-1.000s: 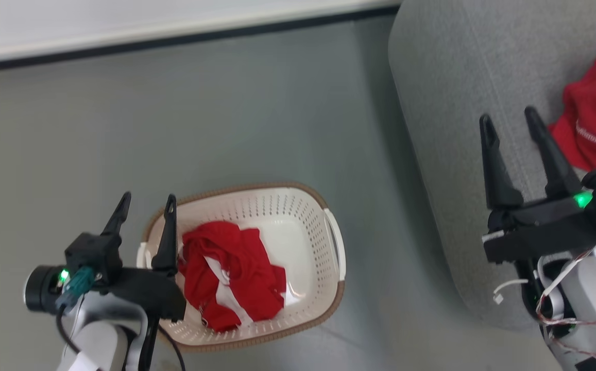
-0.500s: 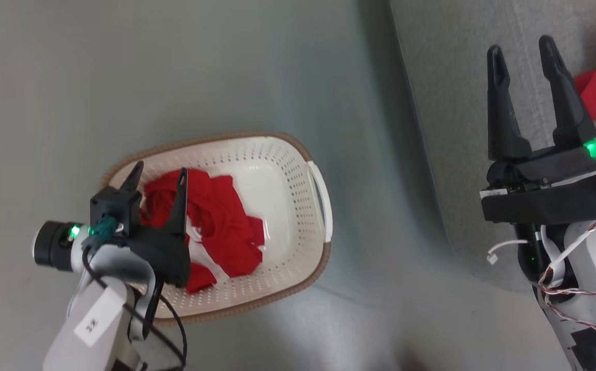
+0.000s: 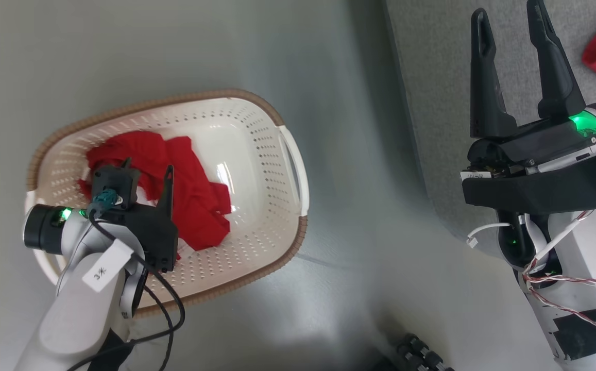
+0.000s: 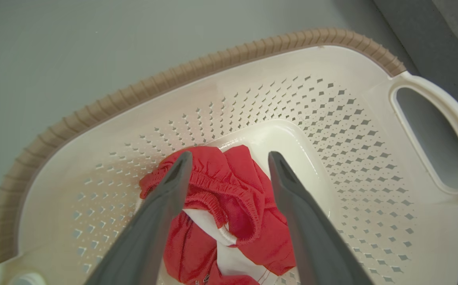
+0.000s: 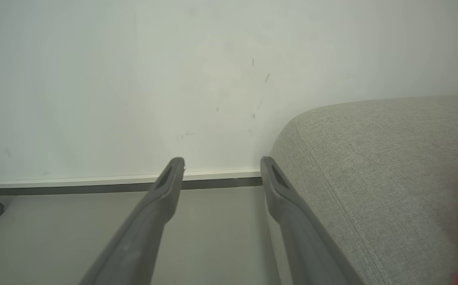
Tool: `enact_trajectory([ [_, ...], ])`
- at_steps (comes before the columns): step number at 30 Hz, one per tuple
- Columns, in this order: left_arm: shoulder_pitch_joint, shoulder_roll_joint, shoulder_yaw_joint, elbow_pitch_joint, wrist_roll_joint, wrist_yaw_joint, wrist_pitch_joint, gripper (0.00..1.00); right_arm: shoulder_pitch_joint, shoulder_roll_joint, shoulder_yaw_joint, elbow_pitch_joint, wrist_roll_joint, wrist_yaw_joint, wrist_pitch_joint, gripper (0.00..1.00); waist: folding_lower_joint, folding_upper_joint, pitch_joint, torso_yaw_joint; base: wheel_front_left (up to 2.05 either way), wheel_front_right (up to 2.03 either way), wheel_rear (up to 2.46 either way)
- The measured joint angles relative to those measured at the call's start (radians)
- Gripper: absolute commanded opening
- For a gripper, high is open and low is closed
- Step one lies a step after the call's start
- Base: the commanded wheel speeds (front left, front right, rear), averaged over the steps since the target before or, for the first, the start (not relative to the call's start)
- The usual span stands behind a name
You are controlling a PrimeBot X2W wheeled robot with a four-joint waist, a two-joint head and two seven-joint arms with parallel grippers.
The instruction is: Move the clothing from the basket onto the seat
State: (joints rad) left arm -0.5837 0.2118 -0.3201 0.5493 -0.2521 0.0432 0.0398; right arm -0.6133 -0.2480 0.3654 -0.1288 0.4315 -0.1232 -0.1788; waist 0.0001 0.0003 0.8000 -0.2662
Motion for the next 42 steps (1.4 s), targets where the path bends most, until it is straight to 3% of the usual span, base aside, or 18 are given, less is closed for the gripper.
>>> enact_trajectory([
  [16, -0.099, 0.011, -0.027, 0.193, 0.026, -0.017, 0.043, 1.00, -0.012, 0.033, 0.018, 0.003, 0.000, 0.000, -0.026, 1.00, 0.0000, -0.0001, 0.111, -0.075, 0.00, 0.00, 0.00],
  [24, -0.148, 0.032, -0.020, 0.291, 0.035, 0.010, 0.102, 1.00, -0.019, 0.054, 0.031, 0.009, 0.000, 0.002, -0.037, 1.00, 0.0000, -0.0001, 0.149, -0.098, 0.00, 0.00, 0.00],
  [33, -0.189, 0.025, -0.018, 0.361, 0.035, 0.011, 0.136, 1.00, -0.032, 0.067, 0.035, 0.036, 0.000, 0.012, -0.044, 1.00, -0.0001, -0.0002, 0.171, -0.112, 0.00, 0.00, 0.00],
  [34, -0.195, 0.023, -0.018, 0.368, 0.035, 0.011, 0.140, 0.89, -0.032, 0.068, 0.036, 0.037, 0.000, 0.013, -0.047, 1.00, -0.0002, -0.0001, 0.172, -0.113, 0.00, 0.00, 0.00],
  [35, -0.200, 0.020, -0.018, 0.375, 0.035, 0.011, 0.140, 0.45, -0.033, 0.068, 0.036, 0.040, 0.000, 0.014, -0.049, 1.00, -0.0002, -0.0001, 0.172, -0.113, 0.00, 0.00, 0.00],
  [37, -0.208, 0.014, -0.018, 0.386, 0.035, 0.011, 0.141, 0.00, -0.035, 0.070, 0.037, 0.046, 0.000, 0.016, -0.051, 1.00, -0.0001, -0.0001, 0.171, -0.114, 0.00, 0.00, 0.00],
  [42, -0.214, -0.010, -0.021, 0.416, 0.033, 0.010, 0.138, 0.00, -0.044, 0.070, 0.036, 0.070, -0.001, 0.018, -0.052, 1.00, -0.0002, -0.0002, 0.159, -0.110, 0.00, 0.00, 0.00],
])
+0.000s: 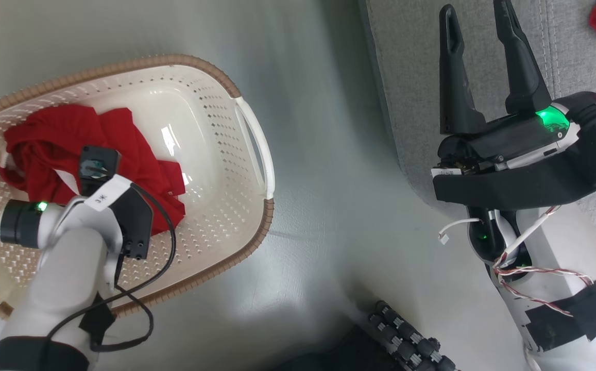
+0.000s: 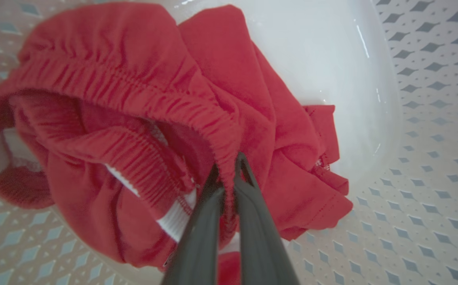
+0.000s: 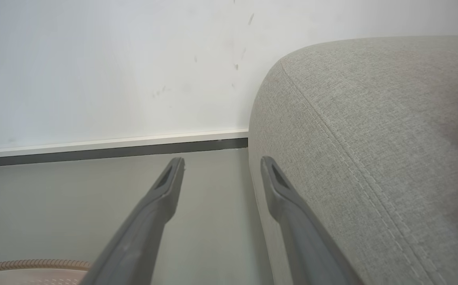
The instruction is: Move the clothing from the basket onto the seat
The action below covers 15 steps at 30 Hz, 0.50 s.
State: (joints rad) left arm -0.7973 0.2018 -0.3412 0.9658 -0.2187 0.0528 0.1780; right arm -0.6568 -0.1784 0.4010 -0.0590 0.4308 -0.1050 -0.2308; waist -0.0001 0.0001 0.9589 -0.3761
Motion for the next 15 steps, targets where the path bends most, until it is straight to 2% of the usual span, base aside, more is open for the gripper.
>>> enact_trajectory([
  [6, -0.001, -0.030, 0.003, 0.028, -0.012, -0.003, -0.030, 0.00, -0.009, -0.003, -0.002, 0.024, -0.007, 0.009, -0.008, 1.00, 0.0000, -0.0001, -0.026, 0.015, 0.00, 0.00, 0.00],
  [15, 0.002, -0.086, 0.019, 0.039, -0.045, -0.037, -0.115, 0.00, -0.010, -0.024, 0.005, 0.079, -0.029, 0.026, -0.009, 1.00, 0.0000, -0.0001, -0.092, 0.058, 0.00, 0.00, 0.00],
])
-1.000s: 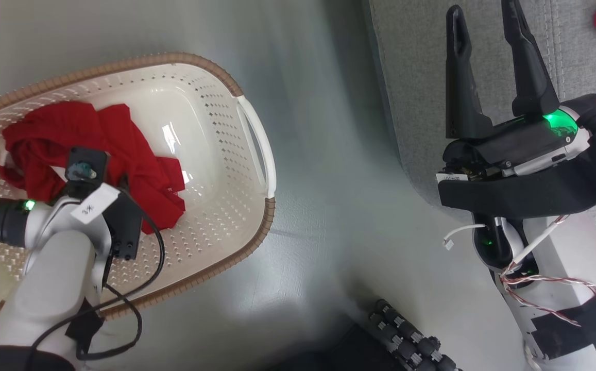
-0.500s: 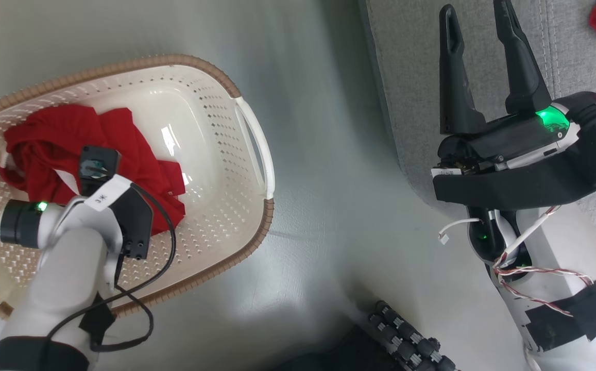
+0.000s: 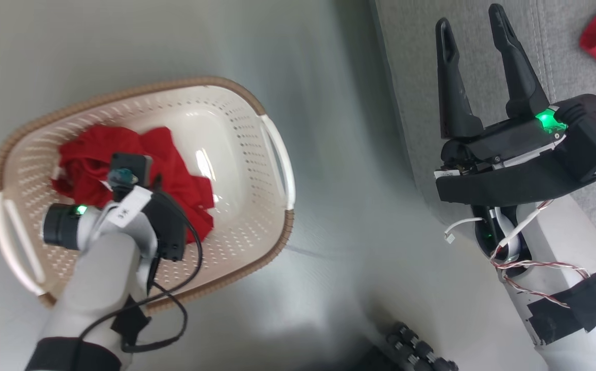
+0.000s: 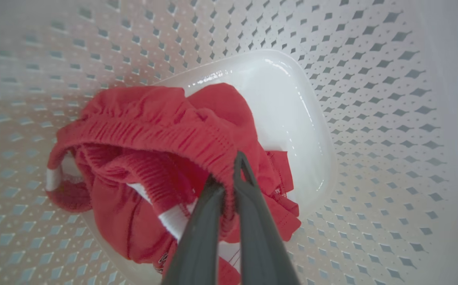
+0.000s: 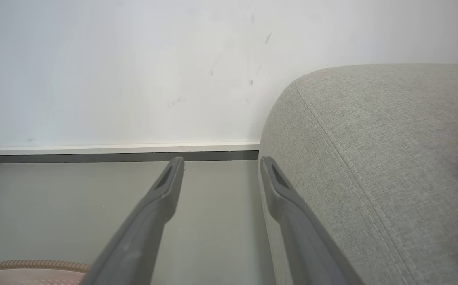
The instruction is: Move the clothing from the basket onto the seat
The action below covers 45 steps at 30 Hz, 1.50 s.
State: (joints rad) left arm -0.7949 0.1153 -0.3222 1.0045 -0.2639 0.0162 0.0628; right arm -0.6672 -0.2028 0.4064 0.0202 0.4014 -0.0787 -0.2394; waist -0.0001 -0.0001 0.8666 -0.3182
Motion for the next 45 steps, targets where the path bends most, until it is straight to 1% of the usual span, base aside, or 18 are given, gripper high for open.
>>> enact_trajectory([
  [3, 0.006, -0.017, 0.010, 0.004, -0.014, -0.009, -0.037, 0.00, 0.000, -0.010, 0.007, 0.024, -0.008, 0.007, 0.000, 1.00, 0.0000, 0.0000, -0.029, 0.018, 0.00, 0.00, 0.00],
  [9, 0.050, -0.025, 0.023, 0.015, -0.046, -0.026, -0.112, 0.00, 0.001, -0.012, 0.025, 0.072, -0.015, 0.018, -0.001, 1.00, 0.0000, 0.0000, -0.097, 0.054, 0.00, 0.00, 0.00],
  [12, 0.071, -0.035, 0.026, 0.015, -0.055, -0.044, -0.159, 0.00, 0.003, -0.021, 0.030, 0.098, -0.019, 0.026, -0.001, 1.00, 0.0000, 0.0000, -0.148, 0.078, 0.00, 0.00, 0.00],
  [16, 0.092, -0.049, 0.029, 0.013, -0.063, -0.058, -0.205, 0.00, 0.013, -0.037, 0.027, 0.121, -0.022, 0.026, -0.001, 1.00, -0.0001, -0.0001, -0.203, 0.102, 0.00, 0.00, 0.00],
  [21, 0.112, -0.053, 0.032, 0.002, -0.087, -0.070, -0.261, 0.00, 0.033, -0.046, 0.023, 0.147, -0.022, 0.026, -0.001, 1.00, -0.0001, 0.0000, -0.274, 0.129, 0.00, 0.00, 0.00],
  [27, 0.151, -0.057, 0.032, -0.024, -0.096, -0.087, -0.286, 0.00, 0.072, -0.051, 0.005, 0.181, -0.015, 0.026, -0.001, 1.00, -0.0001, -0.0001, -0.363, 0.159, 0.00, 0.00, 0.00],
  [30, 0.175, -0.058, 0.033, -0.041, -0.097, -0.088, -0.295, 0.00, 0.096, -0.051, -0.010, 0.196, -0.002, 0.024, -0.001, 1.00, -0.0001, 0.0000, -0.408, 0.171, 0.00, 0.00, 0.00],
  [34, 0.203, -0.059, 0.033, -0.070, -0.104, -0.096, -0.303, 0.00, 0.138, -0.051, -0.019, 0.220, 0.013, 0.018, -0.009, 1.00, -0.0002, -0.0001, -0.468, 0.184, 0.00, 0.00, 0.00],
  [45, 0.288, -0.061, 0.034, -0.192, -0.105, -0.097, -0.312, 0.00, 0.247, -0.072, -0.029, 0.248, 0.038, 0.017, -0.009, 1.00, -0.0001, -0.0001, -0.622, 0.206, 0.00, 0.00, 0.00],
])
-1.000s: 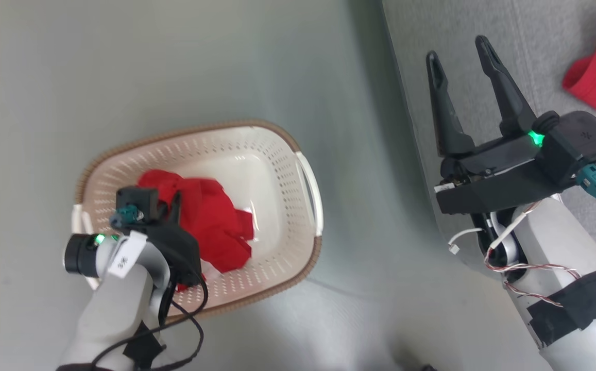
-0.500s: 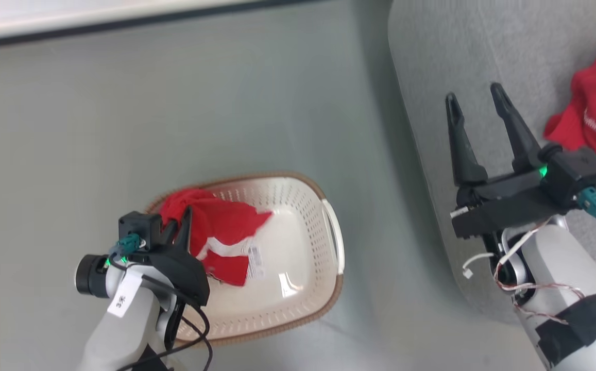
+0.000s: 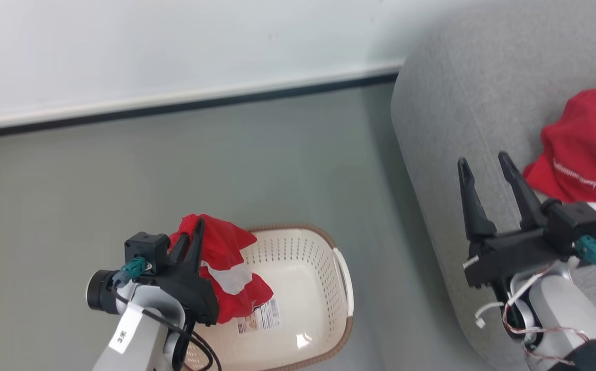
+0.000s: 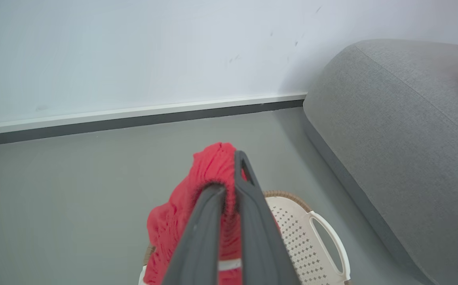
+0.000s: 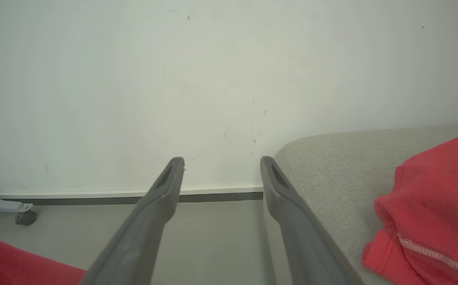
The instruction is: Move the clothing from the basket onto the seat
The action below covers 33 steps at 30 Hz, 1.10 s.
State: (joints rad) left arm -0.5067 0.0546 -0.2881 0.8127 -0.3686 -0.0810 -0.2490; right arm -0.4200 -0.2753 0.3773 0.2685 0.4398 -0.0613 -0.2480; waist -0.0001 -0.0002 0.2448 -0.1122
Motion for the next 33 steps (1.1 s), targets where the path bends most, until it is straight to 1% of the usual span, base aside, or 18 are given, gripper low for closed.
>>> enact_trajectory([
  [4, 0.014, 0.000, 0.000, -0.039, 0.000, -0.007, 0.000, 0.00, 0.028, -0.010, 0.000, 0.000, 0.001, 0.000, 0.000, 1.00, 0.0000, 0.0000, -0.034, 0.006, 0.00, 0.00, 0.00],
  [15, 0.054, -0.001, -0.001, -0.199, 0.000, -0.006, -0.001, 0.00, 0.083, -0.027, 0.001, 0.008, 0.011, 0.000, 0.019, 1.00, 0.0001, 0.0001, -0.129, 0.027, 0.00, 0.00, 0.00],
  [24, 0.085, 0.000, 0.012, -0.340, 0.000, 0.014, -0.001, 0.00, 0.126, -0.027, 0.007, 0.015, 0.024, 0.000, 0.036, 1.00, 0.0000, 0.0001, -0.185, 0.033, 0.00, 0.00, 0.00],
  [25, 0.086, 0.002, 0.015, -0.353, 0.000, 0.021, -0.001, 0.00, 0.128, -0.027, 0.010, 0.016, 0.026, 0.000, 0.037, 1.00, 0.0001, 0.0001, -0.190, 0.033, 0.00, 0.00, 0.00],
  [33, 0.109, 0.005, 0.009, -0.459, 0.001, 0.028, -0.001, 0.00, 0.165, -0.028, 0.017, 0.013, 0.030, 0.001, 0.053, 1.00, 0.0000, 0.0002, -0.225, 0.033, 0.00, 0.00, 0.00],
])
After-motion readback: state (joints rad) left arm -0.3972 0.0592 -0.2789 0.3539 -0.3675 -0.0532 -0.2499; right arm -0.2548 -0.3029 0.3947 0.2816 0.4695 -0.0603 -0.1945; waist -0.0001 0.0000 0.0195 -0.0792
